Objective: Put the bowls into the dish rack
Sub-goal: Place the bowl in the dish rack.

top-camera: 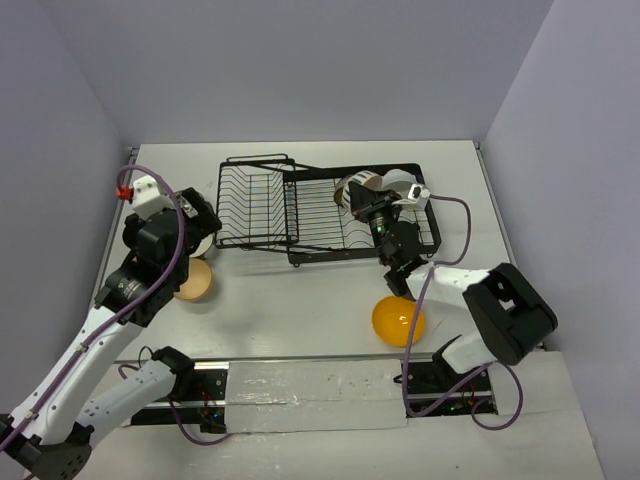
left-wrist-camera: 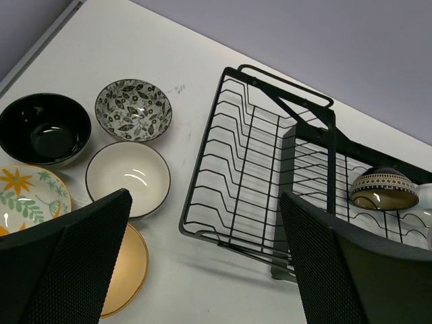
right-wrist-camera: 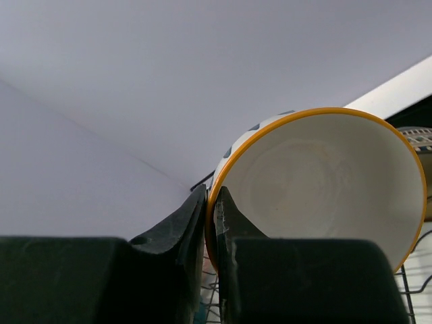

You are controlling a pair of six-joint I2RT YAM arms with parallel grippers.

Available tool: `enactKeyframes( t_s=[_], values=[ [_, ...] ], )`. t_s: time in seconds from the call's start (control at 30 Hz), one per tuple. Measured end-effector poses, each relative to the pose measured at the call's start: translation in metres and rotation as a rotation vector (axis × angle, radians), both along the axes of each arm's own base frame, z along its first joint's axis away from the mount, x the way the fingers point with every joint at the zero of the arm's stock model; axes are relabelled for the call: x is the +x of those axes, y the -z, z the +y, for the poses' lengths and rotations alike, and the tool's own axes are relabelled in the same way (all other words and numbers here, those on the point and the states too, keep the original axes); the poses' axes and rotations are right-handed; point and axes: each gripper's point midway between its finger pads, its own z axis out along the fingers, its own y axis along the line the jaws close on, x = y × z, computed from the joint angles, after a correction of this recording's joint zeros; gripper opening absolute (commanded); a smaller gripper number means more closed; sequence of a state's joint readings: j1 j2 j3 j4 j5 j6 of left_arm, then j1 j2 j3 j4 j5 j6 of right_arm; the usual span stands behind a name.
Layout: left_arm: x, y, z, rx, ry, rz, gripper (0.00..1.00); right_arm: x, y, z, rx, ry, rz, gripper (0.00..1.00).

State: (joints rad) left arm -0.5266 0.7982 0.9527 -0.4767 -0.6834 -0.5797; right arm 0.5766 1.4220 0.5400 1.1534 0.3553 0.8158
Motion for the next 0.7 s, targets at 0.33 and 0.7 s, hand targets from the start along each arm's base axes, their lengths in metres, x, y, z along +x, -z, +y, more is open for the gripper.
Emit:
enactKeyframes(
  t_s=[0.33,0.7],
  values=[
    [-0.005,0.0,-0.018,0.012,0.055,-0.002,0.98,0.012,0.073,0.001,-0.049,0.071,0.135,0.0],
    [-0.008,0.002,-0.03,0.023,0.088,0.003,0.98,0.021,0.093,0.012,-0.096,0.105,0.163,0.0]
  ],
)
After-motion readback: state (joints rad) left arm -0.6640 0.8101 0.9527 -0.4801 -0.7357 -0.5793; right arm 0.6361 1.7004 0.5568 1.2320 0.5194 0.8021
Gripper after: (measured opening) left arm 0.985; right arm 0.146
